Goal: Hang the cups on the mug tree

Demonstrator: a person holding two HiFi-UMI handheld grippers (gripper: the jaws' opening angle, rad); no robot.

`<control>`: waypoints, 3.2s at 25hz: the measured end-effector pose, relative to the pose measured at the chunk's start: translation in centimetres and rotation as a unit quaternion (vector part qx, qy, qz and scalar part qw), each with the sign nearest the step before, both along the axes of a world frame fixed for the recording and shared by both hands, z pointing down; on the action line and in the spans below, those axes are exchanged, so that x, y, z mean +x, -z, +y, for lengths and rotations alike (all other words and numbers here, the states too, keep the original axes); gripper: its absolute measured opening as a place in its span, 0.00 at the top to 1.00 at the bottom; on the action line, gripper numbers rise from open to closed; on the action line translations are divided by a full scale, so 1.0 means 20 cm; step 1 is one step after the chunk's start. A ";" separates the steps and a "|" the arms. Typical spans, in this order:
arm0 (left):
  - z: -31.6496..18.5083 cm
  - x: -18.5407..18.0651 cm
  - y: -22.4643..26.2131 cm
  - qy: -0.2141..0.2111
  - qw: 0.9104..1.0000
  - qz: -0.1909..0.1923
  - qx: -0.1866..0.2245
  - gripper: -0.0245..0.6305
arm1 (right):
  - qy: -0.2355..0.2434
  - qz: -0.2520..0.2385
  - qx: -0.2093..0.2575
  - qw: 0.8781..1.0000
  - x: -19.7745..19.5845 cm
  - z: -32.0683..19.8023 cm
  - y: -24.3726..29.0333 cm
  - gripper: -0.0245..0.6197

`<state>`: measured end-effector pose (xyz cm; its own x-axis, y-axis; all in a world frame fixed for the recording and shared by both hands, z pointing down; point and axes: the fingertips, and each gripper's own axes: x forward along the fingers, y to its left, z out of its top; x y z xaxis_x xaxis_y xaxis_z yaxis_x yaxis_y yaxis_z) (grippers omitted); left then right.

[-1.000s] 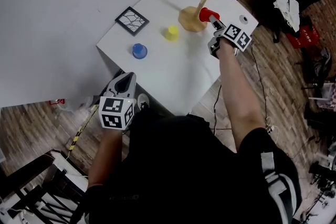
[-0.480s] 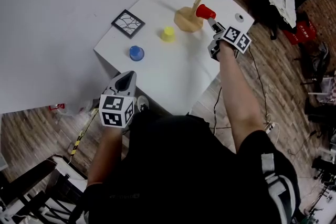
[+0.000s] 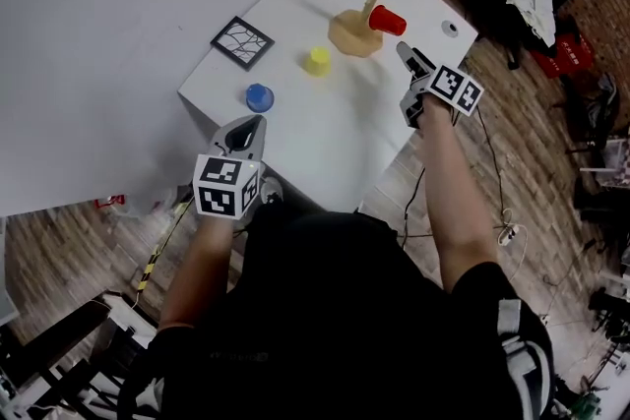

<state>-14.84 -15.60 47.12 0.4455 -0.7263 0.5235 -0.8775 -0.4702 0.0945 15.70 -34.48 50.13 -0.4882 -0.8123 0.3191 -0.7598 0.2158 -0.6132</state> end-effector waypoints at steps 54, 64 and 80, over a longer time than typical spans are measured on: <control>0.17 -0.30 -0.27 0.072 0.994 0.007 -0.081 0.94 | 0.383 0.457 0.040 0.802 -1.06 0.01 -0.50 0.60; 0.12 -0.28 -0.23 0.057 0.996 0.005 -0.068 0.94 | 0.350 0.446 0.070 0.821 -1.04 0.03 -0.35 0.63; -0.09 -0.11 -0.05 -0.008 1.000 -0.009 -0.007 0.94 | 0.255 0.324 0.162 0.896 -0.83 0.23 0.29 0.64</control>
